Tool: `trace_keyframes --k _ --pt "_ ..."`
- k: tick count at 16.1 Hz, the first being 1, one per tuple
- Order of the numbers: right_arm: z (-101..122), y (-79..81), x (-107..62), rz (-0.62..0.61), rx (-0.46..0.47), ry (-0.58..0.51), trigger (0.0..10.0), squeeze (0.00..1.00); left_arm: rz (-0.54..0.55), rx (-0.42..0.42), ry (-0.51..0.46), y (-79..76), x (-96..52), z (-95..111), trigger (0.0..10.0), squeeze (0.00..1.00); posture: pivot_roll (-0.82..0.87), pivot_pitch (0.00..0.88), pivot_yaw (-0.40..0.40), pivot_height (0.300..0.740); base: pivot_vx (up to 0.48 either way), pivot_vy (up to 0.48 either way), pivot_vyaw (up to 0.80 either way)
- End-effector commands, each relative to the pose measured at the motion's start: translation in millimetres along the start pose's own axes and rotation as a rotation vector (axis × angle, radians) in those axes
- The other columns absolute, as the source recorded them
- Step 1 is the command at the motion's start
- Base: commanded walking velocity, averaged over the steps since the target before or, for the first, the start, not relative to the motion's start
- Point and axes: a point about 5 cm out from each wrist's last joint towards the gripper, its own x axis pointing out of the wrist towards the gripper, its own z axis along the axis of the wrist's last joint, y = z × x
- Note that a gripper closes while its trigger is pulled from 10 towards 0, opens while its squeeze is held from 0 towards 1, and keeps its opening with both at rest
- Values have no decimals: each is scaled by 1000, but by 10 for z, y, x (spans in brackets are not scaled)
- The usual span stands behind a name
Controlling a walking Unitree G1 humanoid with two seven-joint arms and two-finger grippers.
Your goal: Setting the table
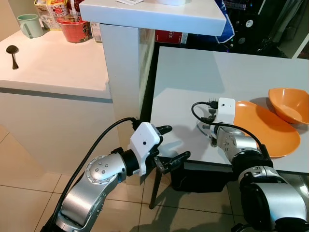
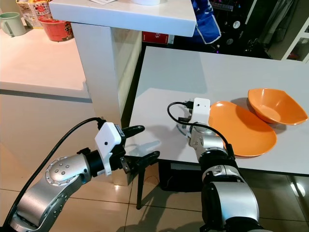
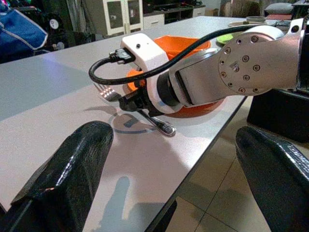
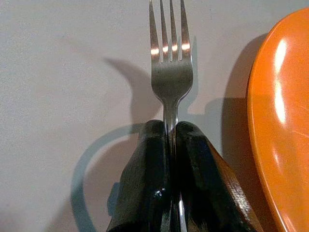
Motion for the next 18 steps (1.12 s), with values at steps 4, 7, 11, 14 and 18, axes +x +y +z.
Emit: trace_keyframes --k 4,7,11,14,18 --pt "2 -48 15 -9 -14 1 10000 1000 -26 10 -3 -38 12 31 10000 0 19 0 -55 740 0 0 0" --pt "-1 -53 19 -7 -13 1 10000 1000 -26 11 -3 -37 16 31 10000 0 19 0 -55 740 0 0 0" --pt "46 -33 16 28 -13 -22 10000 1000 -17 17 -9 -18 12 50 10000 0 21 0 -56 740 0 0 0" --pt "164 -24 -2 43 -12 -72 10000 1000 -2 16 -25 2 3 83 10000 0 22 0 -57 740 0 0 0" --pt "435 -55 -131 49 -5 -182 10000 0 42 -4 -56 -4 -10 129 10000 0 21 0 -56 740 0 0 0"
